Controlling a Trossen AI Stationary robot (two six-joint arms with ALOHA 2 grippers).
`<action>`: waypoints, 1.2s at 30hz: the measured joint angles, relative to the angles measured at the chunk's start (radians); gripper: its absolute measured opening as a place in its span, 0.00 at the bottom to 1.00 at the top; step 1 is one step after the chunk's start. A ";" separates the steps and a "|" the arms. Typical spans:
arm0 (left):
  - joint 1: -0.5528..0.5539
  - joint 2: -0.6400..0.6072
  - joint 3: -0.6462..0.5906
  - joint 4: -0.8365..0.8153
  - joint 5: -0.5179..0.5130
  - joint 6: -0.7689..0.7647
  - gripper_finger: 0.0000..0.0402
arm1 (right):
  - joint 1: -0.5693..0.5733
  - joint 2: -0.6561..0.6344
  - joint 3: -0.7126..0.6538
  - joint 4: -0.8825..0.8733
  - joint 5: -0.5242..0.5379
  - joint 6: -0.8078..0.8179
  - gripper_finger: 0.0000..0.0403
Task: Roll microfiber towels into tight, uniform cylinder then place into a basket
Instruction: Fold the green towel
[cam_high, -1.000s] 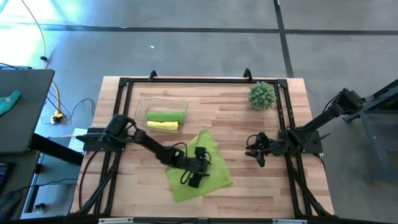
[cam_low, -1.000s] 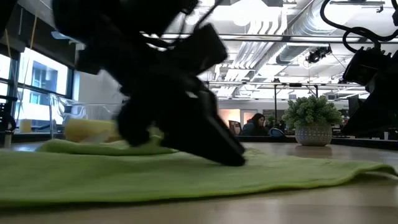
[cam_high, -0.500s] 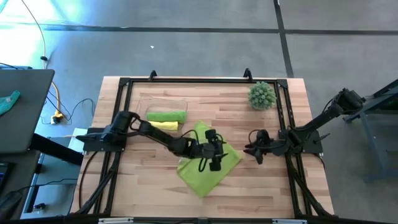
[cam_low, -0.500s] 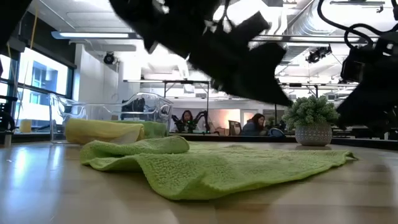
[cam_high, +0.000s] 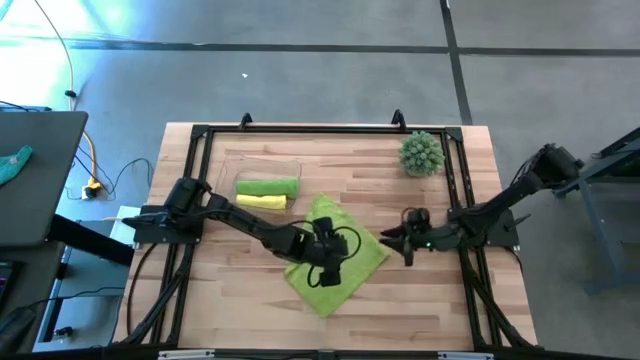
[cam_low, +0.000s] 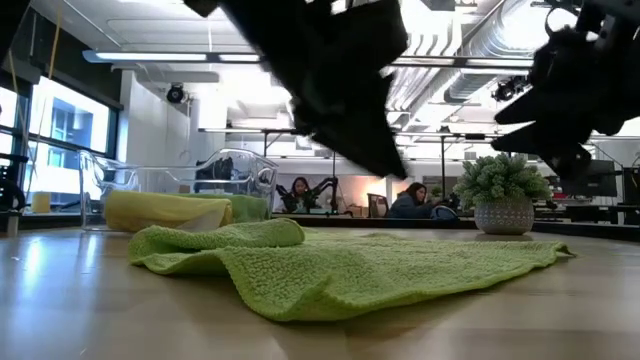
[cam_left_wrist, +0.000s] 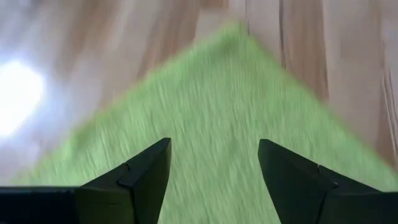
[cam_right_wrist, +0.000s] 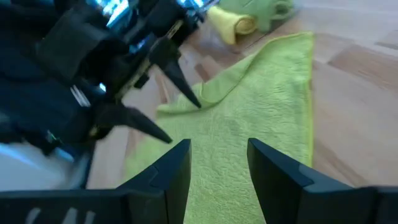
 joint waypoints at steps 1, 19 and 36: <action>-0.005 -0.001 0.000 -0.042 0.011 -0.030 0.57 | 0.000 0.035 0.023 -0.004 -0.002 -0.024 0.37; -0.057 0.033 0.000 -0.263 0.302 -0.273 0.57 | 0.000 0.523 0.451 -0.472 -0.087 0.102 0.37; -0.057 0.073 -0.002 0.201 0.299 -0.256 0.57 | 0.000 0.444 0.514 -1.103 -0.086 0.068 0.37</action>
